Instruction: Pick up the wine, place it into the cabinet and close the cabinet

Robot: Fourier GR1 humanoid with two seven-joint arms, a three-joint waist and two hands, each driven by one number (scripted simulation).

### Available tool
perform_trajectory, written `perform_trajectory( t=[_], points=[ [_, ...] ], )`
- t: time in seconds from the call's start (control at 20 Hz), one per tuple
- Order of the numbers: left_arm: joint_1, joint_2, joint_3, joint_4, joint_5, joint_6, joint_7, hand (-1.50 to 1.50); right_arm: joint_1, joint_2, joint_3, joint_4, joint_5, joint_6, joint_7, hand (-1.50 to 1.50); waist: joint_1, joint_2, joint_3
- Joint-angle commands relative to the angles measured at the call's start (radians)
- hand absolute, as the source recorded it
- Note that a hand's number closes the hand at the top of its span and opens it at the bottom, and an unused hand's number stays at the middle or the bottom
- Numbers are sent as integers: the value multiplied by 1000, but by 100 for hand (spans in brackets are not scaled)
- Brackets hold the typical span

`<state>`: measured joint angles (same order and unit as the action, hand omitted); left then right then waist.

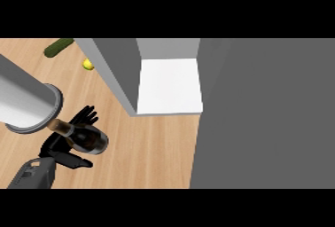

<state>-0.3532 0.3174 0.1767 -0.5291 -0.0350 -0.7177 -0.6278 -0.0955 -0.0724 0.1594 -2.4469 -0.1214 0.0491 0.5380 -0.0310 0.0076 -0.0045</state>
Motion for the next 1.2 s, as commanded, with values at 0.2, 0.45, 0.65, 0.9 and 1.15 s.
perform_trajectory(
  t=[0.2,0.45,0.65,0.9,1.15],
  points=[
    [-32,-9,-25,80,34,-213,-135,-150,-37,9,-12,-22,-13,-24,38,-150,6,1,-1],
    [-38,-22,-57,90,23,-197,-177,-150,6,3,-1,-57,-14,-6,29,-150,-6,1,-1],
    [-34,-31,-78,109,19,-188,-193,-150,-4,-9,-7,-72,-25,-2,56,-150,-1,0,0],
    [-70,-53,-69,108,50,-140,-210,-150,-12,0,-5,-52,-27,6,39,-150,2,0,0],
    [-65,-74,-62,132,86,-146,-207,150,68,-14,-27,-62,-59,38,15,-150,-1,-1,3]
  ],
)
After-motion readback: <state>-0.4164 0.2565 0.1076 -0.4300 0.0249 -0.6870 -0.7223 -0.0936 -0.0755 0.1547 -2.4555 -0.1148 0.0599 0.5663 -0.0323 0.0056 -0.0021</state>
